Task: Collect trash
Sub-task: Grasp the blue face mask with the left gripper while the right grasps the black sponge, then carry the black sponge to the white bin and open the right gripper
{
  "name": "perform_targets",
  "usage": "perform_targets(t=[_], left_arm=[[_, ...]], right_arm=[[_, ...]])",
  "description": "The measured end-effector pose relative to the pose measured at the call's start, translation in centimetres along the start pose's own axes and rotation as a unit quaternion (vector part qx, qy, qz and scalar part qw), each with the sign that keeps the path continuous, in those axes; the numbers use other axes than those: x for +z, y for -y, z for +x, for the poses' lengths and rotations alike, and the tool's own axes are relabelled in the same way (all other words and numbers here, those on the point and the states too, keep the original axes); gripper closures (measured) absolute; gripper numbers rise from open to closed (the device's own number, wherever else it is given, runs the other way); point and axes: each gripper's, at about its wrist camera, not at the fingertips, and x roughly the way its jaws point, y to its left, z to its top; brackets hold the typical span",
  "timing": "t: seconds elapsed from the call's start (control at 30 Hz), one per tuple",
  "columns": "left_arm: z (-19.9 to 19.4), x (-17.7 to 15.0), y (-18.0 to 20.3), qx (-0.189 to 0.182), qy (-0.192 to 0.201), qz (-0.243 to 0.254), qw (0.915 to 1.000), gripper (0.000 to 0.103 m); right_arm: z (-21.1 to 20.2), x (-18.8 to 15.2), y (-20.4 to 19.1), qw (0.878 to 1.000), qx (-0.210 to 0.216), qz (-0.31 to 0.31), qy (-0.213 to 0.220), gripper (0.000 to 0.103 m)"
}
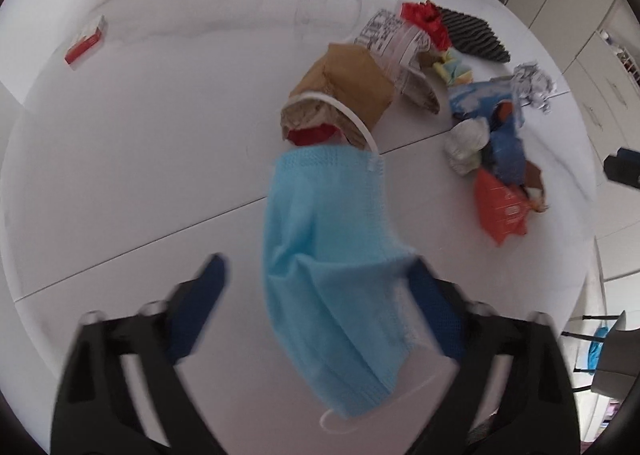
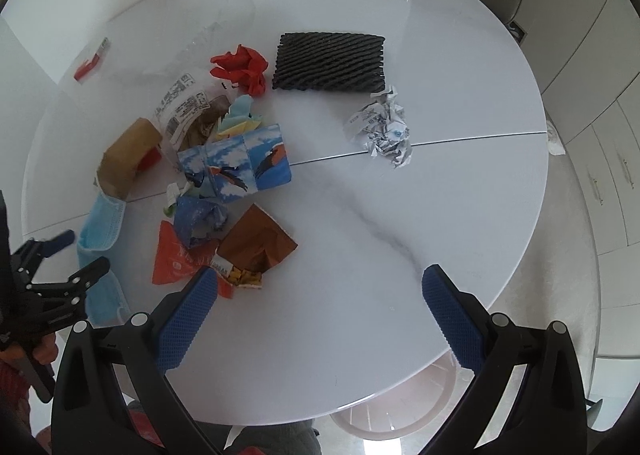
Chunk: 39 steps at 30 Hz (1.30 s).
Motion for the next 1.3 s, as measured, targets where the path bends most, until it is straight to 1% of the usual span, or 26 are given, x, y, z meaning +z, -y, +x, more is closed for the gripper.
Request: perform_targets(t=[0.03, 0.1, 0.17, 0.23, 0.27, 0.3, 0.37, 0.47, 0.53, 0.6, 0.67, 0.7, 0.77, 0.8, 0.83, 0.87, 0.9, 0.93, 0.97, 1.0, 1.03, 1.13, 1.3], left_arm=[[0.3, 0.0, -0.1, -0.004, -0.004, 0.0, 1.0, 0.042], [0.1, 0.1, -0.4, -0.018, -0.001, -0.008, 0.9998, 0.051], [-0.4, 0.3, -0.6, -0.032, 0.0, -0.01, 0.9994, 0.066], [-1.3, 0.5, -0.6, -0.048, 0.001, -0.01, 0.9988, 0.073], [-2.0, 0.6, -0.6, -0.057, 0.006, -0.008, 0.9983, 0.074], [-2.4, 0.7, -0.5, -0.06, 0.011, -0.004, 0.9982, 0.074], [-4.1, 1.2, -0.1, -0.069, 0.025, 0.019, 0.9971, 0.075], [-6.0, 2.0, 0.3, -0.086, 0.039, 0.046, 0.9945, 0.075], [-7.3, 2.5, 0.0, -0.102, 0.045, 0.053, 0.9923, 0.075], [-8.4, 3.2, -0.2, -0.114, 0.05, 0.061, 0.9903, 0.075], [-9.4, 3.6, -0.5, -0.124, 0.058, 0.067, 0.9883, 0.075], [-9.8, 4.1, -0.5, -0.129, 0.062, 0.07, 0.9872, 0.075], [-10.6, 5.0, -0.6, -0.139, 0.071, 0.076, 0.9848, 0.075], [-10.7, 5.3, -0.5, -0.14, 0.074, 0.078, 0.9843, 0.075], [-10.8, 5.7, -0.7, -0.139, 0.078, 0.08, 0.984, 0.075], [-10.8, 6.1, -0.7, -0.138, 0.08, 0.083, 0.9837, 0.075], [-10.7, 6.4, -0.8, -0.137, 0.082, 0.085, 0.9836, 0.075], [-10.7, 6.8, -0.9, -0.136, 0.082, 0.085, 0.9836, 0.075], [-10.7, 7.2, -1.1, -0.135, 0.083, 0.087, 0.9836, 0.075], [-10.7, 7.5, -1.2, -0.132, 0.083, 0.088, 0.9838, 0.075], [-10.6, 7.9, -1.3, -0.131, 0.085, 0.089, 0.9837, 0.075], [-10.3, 8.6, -1.1, -0.122, 0.088, 0.096, 0.9839, 0.075], [-10.3, 9.2, -0.8, -0.115, 0.091, 0.099, 0.9842, 0.075]], right_arm=[[0.1, 0.3, 0.0, 1.0, 0.0, 0.002, 0.001, 0.002], [0.2, 1.3, 0.2, 1.0, 0.002, 0.006, 0.005, 0.002], [0.4, 3.2, 0.4, 1.0, 0.002, 0.009, 0.014, 0.002], [0.7, 5.3, 0.6, 1.0, 0.002, 0.008, 0.027, 0.002], [1.2, 7.1, 0.8, 0.999, 0.003, 0.006, 0.033, 0.002], [1.7, 8.2, 1.0, 0.999, 0.002, 0.007, 0.036, 0.002], [2.9, 11.1, 1.5, 0.999, 0.006, 0.017, 0.04, 0.002], [6.0, 15.7, 3.4, 0.997, 0.002, 0.065, 0.036, 0.002], [7.9, 17.7, 4.9, 0.995, -0.006, 0.097, 0.025, 0.002], [9.5, 19.0, 6.4, 0.991, -0.008, 0.13, 0.015, 0.007], [11.1, 19.9, 7.8, 0.987, 0.014, 0.162, 0.0, 0.019], [11.6, 20.1, 8.1, 0.985, 0.022, 0.17, -0.004, 0.022], [12.6, 20.4, 8.7, 0.982, 0.035, 0.184, -0.017, 0.032], [12.9, 20.4, 8.8, 0.981, 0.04, 0.189, -0.02, 0.035], [13.1, 20.5, 9.0, 0.98, 0.045, 0.194, -0.023, 0.043], [13.3, 20.5, 9.2, 0.978, 0.054, 0.202, -0.024, 0.053], [13.2, 20.3, 9.2, 0.976, 0.062, 0.206, -0.024, 0.059], [13.1, 20.2, 9.3, 0.975, 0.07, 0.21, -0.022, 0.071], [13.0, 20.0, 9.3, 0.974, 0.071, 0.212, -0.021, 0.08], [13.0, 19.9, 9.4, 0.974, 0.073, 0.213, -0.018, 0.084], [12.8, 19.8, 9.4, 0.974, 0.076, 0.214, -0.015, 0.092], [11.8, 19.6, 9.4, 0.973, 0.089, 0.211, 0.003, 0.095], [8.6, 19.0, 9.2, 0.975, 0.099, 0.195, 0.042, 0.096]])
